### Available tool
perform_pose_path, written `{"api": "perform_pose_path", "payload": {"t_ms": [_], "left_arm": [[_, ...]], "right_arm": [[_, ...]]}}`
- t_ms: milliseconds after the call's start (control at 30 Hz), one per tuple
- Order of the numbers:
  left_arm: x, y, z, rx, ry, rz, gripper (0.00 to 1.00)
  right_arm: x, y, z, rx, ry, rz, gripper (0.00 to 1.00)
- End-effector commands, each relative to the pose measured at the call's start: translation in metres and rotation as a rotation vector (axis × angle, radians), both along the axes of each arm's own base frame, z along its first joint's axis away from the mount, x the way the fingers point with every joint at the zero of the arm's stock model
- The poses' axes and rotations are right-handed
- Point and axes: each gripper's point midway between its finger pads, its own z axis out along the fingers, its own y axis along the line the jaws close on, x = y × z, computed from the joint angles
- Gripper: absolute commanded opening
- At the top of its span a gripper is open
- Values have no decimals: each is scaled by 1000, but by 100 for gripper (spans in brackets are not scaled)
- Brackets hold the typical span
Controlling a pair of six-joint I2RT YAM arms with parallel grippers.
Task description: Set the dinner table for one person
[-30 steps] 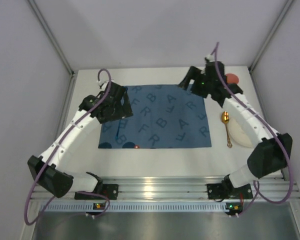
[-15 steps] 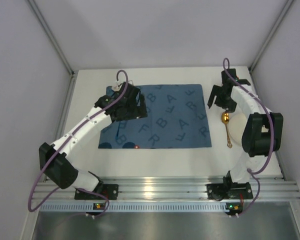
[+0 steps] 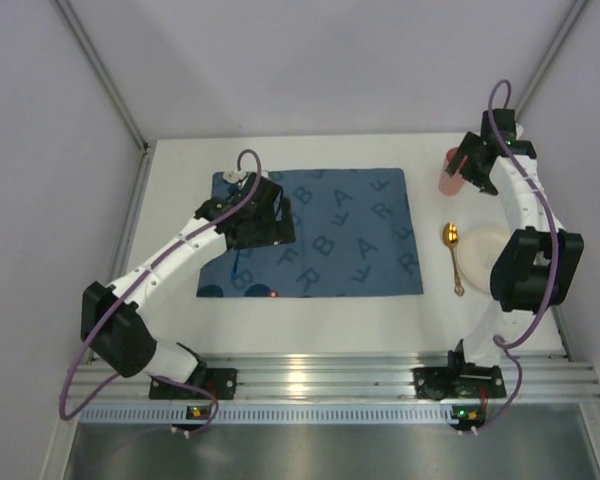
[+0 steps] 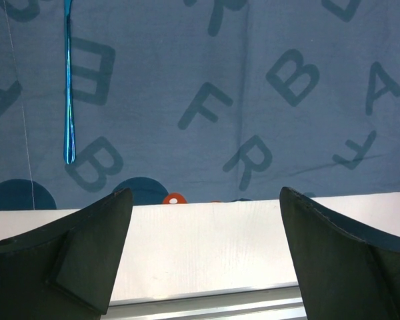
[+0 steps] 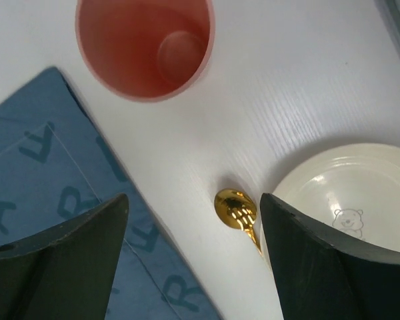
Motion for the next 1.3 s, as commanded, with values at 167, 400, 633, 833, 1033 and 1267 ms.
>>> {"api": "perform_pose_path", "payload": {"t_ms": [167,400,633,833,1033,1267], "left_arm": [[6,-8,25,-59,-72,-20,97],[3,-6,19,-53,-60,-8,97],[6,-1,17,-24,-70,8,97],[9,4,17,0,-76,24,98],[12,5,15,12,-71,29,98],[14,2,12,13,-58,22,98]], "right_arm": [[56,-45,56,76,-253,-203,78],[89,-48,49,91,-261,-205,78],[94,-54,14,84,-184,-237,64],[84,-57,-17,63,-111,-251,42],[82,-57,-33,49,-71,-227,27],[82,-54,-39,67,-64,-214,0]]}}
